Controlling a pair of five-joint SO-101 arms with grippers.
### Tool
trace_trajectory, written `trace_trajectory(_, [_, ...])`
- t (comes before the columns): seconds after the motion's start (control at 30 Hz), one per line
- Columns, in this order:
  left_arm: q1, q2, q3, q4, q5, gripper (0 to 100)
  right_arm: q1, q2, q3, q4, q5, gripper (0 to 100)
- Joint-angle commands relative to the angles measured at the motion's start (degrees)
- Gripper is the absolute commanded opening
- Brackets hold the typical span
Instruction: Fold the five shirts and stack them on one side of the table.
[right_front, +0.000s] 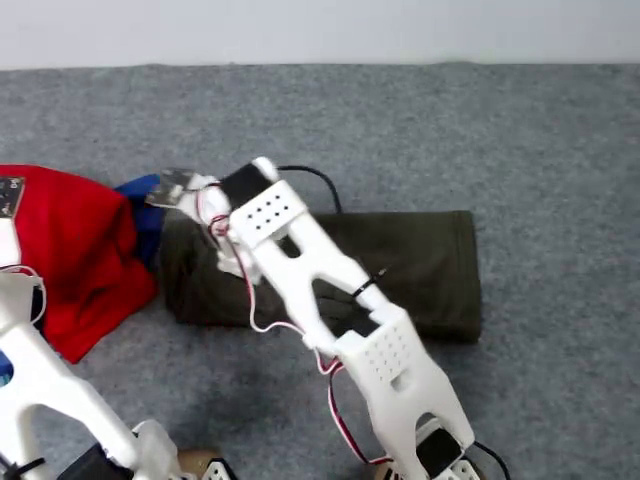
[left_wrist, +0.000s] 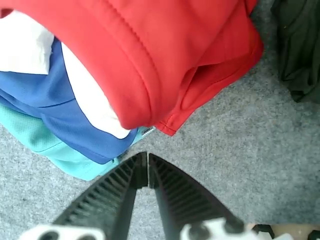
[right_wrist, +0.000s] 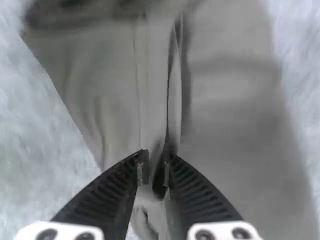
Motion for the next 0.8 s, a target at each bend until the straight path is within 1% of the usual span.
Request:
trace_trajectory(0.0, [0.3, -1.8, -0.1, -1.1, -0.5, 2, 2.7, -4.2, 7.3, 2.2, -0.5, 6.4])
trace_trajectory(0.07, [0.3, -1.8, -0.1, -1.1, -0.5, 2, 4.3, -2.6, 9.8, 1.0, -0.4, 6.4])
trace_trajectory(0.23, [0.3, -1.8, -0.1, -1.1, -0.5, 2, 8.1, 3.0, 10.2, -1.6, -0.2, 6.5])
trace_trajectory(0.37, [0.3, -1.8, -0.1, -1.1, -0.5, 2, 8.5, 3.4, 6.9, -1.6, -0.2, 6.5])
trace_trajectory(0.57, [0.4, -1.8, -0.1, -1.2, -0.5, 2, 4.0, 3.4, -6.6, 2.0, -0.4, 6.5])
trace_trajectory(0.77, [0.4, -1.8, -0.1, -1.2, -0.5, 2, -0.6, 4.2, -20.0, 1.6, -0.4, 6.5])
